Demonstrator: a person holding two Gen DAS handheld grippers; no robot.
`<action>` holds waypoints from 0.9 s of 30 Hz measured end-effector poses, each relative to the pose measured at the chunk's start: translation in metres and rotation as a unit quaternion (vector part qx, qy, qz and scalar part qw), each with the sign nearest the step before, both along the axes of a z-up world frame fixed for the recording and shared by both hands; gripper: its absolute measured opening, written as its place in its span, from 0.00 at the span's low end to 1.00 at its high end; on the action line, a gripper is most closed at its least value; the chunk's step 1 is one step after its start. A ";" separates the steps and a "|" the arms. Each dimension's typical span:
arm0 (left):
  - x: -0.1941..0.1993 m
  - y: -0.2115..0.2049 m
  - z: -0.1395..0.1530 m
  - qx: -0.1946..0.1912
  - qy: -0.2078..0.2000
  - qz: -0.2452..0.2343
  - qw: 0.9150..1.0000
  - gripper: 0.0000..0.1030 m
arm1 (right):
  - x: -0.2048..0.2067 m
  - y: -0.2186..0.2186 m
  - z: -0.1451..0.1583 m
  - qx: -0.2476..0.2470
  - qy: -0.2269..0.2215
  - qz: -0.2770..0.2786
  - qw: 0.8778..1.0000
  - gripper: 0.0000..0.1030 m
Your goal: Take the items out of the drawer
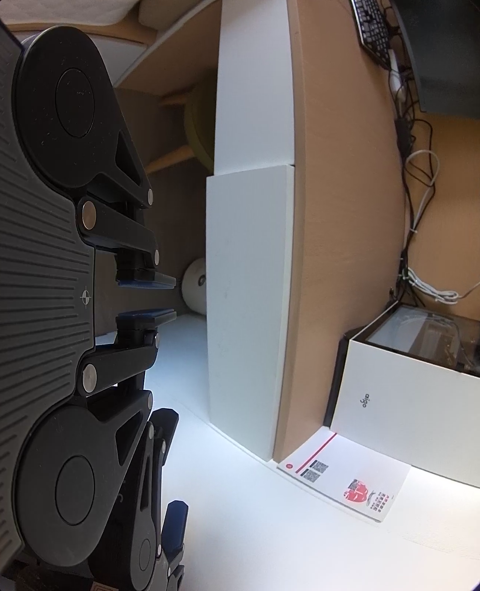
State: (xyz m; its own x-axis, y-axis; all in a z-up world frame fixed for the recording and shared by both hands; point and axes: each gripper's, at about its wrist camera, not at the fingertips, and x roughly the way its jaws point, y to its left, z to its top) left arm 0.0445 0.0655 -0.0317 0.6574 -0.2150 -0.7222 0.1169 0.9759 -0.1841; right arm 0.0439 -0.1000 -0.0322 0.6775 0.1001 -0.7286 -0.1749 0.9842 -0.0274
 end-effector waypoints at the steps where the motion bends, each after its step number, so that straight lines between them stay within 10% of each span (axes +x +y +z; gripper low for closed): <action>1: 0.001 0.004 -0.002 -0.007 0.004 -0.005 1.000 0.14 | 0.001 0.002 0.000 0.001 0.001 -0.002 1.000 1.00; 14: 0.022 0.075 -0.029 -0.092 -0.010 0.061 0.994 0.15 | 0.017 0.024 0.003 0.003 -0.021 0.006 1.000 1.00; 27: 0.138 0.142 -0.050 -0.132 -0.032 0.140 0.981 0.16 | 0.102 0.055 -0.024 -0.006 -0.025 0.071 0.997 1.00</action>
State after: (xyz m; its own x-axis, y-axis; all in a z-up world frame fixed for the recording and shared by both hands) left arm 0.1828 0.2075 -0.0812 0.7600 -0.1944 -0.6202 -0.1282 0.8906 -0.4363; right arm 0.1461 -0.0446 -0.0564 0.6928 0.1891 -0.6959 -0.3107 0.9491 -0.0514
